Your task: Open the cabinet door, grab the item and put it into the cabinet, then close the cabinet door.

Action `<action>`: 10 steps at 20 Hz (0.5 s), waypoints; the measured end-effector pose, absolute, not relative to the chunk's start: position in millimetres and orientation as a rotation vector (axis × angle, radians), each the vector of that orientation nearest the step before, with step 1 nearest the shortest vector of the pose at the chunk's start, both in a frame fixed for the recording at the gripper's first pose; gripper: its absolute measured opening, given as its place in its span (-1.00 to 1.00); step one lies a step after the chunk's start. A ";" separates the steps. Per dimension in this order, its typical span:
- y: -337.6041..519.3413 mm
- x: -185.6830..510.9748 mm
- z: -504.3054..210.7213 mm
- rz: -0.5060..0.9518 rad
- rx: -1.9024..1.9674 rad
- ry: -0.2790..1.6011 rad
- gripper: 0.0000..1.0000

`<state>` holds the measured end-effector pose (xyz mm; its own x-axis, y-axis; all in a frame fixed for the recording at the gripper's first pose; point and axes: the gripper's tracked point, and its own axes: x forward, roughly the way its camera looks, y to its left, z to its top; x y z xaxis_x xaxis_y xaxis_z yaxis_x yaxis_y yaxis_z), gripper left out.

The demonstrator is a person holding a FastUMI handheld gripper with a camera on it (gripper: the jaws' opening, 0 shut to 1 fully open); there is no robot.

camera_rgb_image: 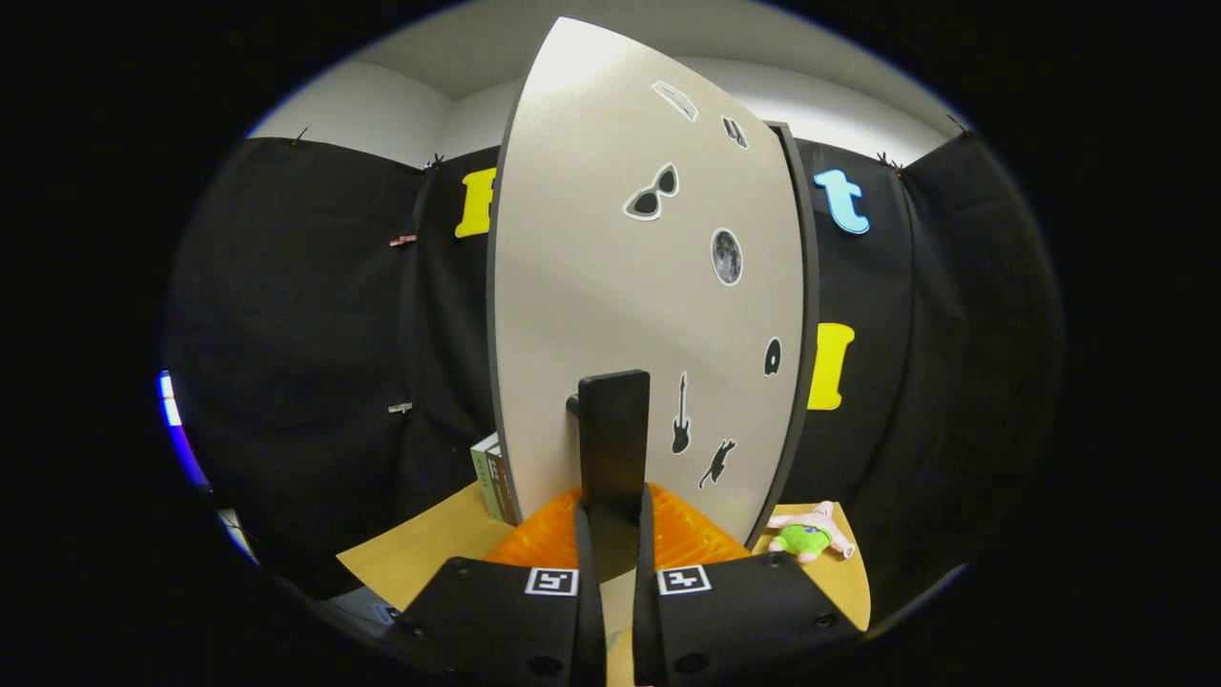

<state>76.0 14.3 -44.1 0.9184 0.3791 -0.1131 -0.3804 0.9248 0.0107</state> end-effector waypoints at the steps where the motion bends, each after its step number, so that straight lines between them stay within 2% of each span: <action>1: 11.7 76.1 -45.0 0.383 -0.011 0.112 -0.70; 10: -14.4 77.8 -42.0 0.285 -0.010 0.094 -0.71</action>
<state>77.8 -14.4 -42.0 0.9554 0.2799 -0.0944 -0.2808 0.9598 0.0033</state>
